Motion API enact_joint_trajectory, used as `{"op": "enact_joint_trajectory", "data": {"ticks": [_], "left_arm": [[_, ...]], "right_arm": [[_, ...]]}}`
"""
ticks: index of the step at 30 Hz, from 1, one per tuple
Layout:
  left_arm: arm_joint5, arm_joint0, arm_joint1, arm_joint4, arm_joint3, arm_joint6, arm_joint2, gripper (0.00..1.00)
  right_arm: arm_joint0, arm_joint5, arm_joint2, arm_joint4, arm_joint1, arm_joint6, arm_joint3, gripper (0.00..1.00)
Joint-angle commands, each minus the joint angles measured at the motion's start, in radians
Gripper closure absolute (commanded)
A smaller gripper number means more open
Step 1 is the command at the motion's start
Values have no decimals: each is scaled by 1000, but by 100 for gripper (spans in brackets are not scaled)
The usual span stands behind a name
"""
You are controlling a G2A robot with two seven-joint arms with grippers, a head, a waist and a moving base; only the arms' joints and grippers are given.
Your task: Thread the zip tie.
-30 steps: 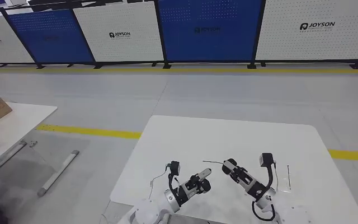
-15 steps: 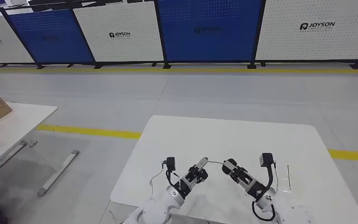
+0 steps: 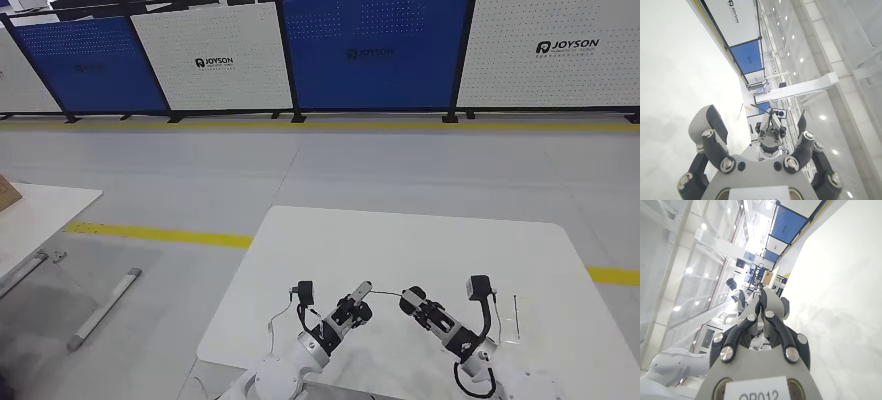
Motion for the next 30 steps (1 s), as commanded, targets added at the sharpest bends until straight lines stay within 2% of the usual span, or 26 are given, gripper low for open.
{"op": "enact_joint_trajectory", "data": {"ticks": [1,17,22,25,28,30], "left_arm": [[0,0,0,0,0,0,0,0],[0,0,0,0,0,0,0,0],[2,-3,-1,-19,-6,-13,7,0],[-8,-5,-3,-22,-17,-24,16,0],[-15,-10,-6,-8,-16,13,24,0],[-15,-10,-6,-8,-16,13,24,0]], "right_arm": [[-3,8,1,-9,1,24,-1,100],[-8,8,6,6,1,26,1,100],[-7,-21,1,-12,-2,22,-4,100],[12,4,-15,-32,-7,28,2,100],[26,18,-27,-36,-11,32,8,100],[26,18,-27,-36,-11,32,8,100]]}}
